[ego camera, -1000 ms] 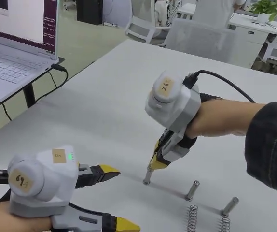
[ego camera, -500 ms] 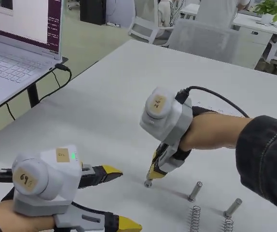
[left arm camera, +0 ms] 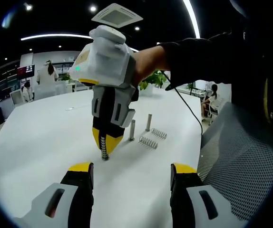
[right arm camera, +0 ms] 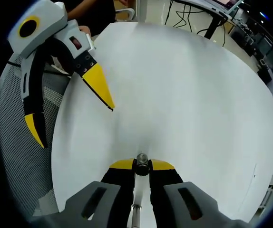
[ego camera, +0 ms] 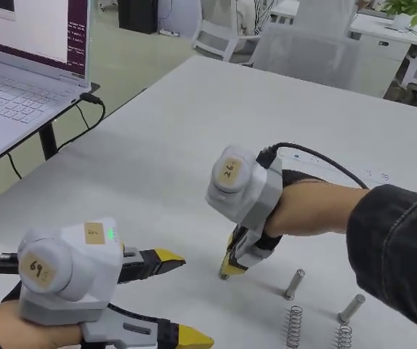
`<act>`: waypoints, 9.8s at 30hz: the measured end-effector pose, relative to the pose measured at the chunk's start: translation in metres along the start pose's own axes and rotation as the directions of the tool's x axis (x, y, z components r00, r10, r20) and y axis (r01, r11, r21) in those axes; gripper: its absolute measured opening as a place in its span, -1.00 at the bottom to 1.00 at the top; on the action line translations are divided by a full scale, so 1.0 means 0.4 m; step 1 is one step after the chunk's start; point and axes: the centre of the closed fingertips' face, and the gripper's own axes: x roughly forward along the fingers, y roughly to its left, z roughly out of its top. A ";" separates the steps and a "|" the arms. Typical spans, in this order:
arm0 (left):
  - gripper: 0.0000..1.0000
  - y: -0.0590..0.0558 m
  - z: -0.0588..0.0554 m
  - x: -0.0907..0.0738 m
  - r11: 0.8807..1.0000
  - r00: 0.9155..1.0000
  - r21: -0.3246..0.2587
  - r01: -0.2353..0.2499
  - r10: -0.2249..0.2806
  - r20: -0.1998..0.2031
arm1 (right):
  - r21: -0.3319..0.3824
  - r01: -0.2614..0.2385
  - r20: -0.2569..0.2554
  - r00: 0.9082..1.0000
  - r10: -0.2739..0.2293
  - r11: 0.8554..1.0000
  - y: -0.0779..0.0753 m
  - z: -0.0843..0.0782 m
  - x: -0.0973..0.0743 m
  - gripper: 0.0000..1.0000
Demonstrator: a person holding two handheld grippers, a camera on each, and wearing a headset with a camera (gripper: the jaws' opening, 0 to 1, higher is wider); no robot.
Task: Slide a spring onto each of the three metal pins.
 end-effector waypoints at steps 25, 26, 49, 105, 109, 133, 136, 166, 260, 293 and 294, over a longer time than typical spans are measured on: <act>0.21 -0.007 -0.008 0.001 1.000 1.000 -0.003 0.011 -0.011 -0.019 | 0.022 0.029 0.063 0.998 -0.031 0.999 -0.014 -0.012 -0.048 -0.64; 0.21 -0.008 -0.008 0.001 1.000 1.000 -0.004 0.014 -0.014 -0.020 | 0.026 0.033 0.066 0.997 -0.035 0.999 -0.015 -0.016 -0.055 -0.64; 0.17 -0.027 -0.017 0.010 0.999 0.998 0.000 0.051 -0.051 -0.038 | 0.077 0.147 0.177 0.971 -0.158 0.986 0.012 -0.031 -0.222 -0.66; 0.10 -0.055 -0.026 0.018 0.994 0.991 0.019 0.105 -0.103 -0.090 | 0.592 0.135 0.139 0.954 -0.266 0.794 0.200 -0.384 -0.160 -0.49; 0.09 -0.055 -0.026 0.018 0.994 0.990 0.017 0.108 -0.106 -0.089 | 0.650 0.146 0.123 0.948 -0.292 0.746 0.184 -0.392 -0.151 -0.39; 0.01 -0.060 -0.027 0.018 0.993 0.990 0.018 0.117 -0.115 -0.082 | 0.748 0.201 0.018 0.946 -0.322 0.632 0.157 -0.419 -0.077 -0.45; 0.00 -0.059 -0.027 0.018 0.993 0.990 0.017 0.116 -0.114 -0.082 | 0.739 0.208 0.010 0.948 -0.320 0.641 0.158 -0.425 -0.077 -0.50; -0.11 -0.066 -0.023 0.015 0.990 0.986 0.036 0.136 -0.132 -0.101 | 0.642 0.198 -0.003 0.967 -0.255 0.741 0.204 -0.435 -0.105 -0.82; -0.95 -0.212 0.081 0.123 0.827 0.911 0.385 0.409 -0.344 -0.229 | 0.123 -0.030 0.165 0.986 0.010 0.992 0.298 -0.118 -0.220 -0.83; -0.96 -0.181 0.142 0.102 0.887 0.935 0.295 0.355 -0.345 -0.086 | 0.350 -0.175 0.598 0.798 -0.076 0.920 0.260 -0.084 -0.289 -0.74; -0.96 -0.180 0.147 0.101 0.889 0.935 0.290 0.353 -0.346 -0.078 | 0.357 -0.187 0.615 0.785 -0.080 0.915 0.256 -0.079 -0.293 -0.75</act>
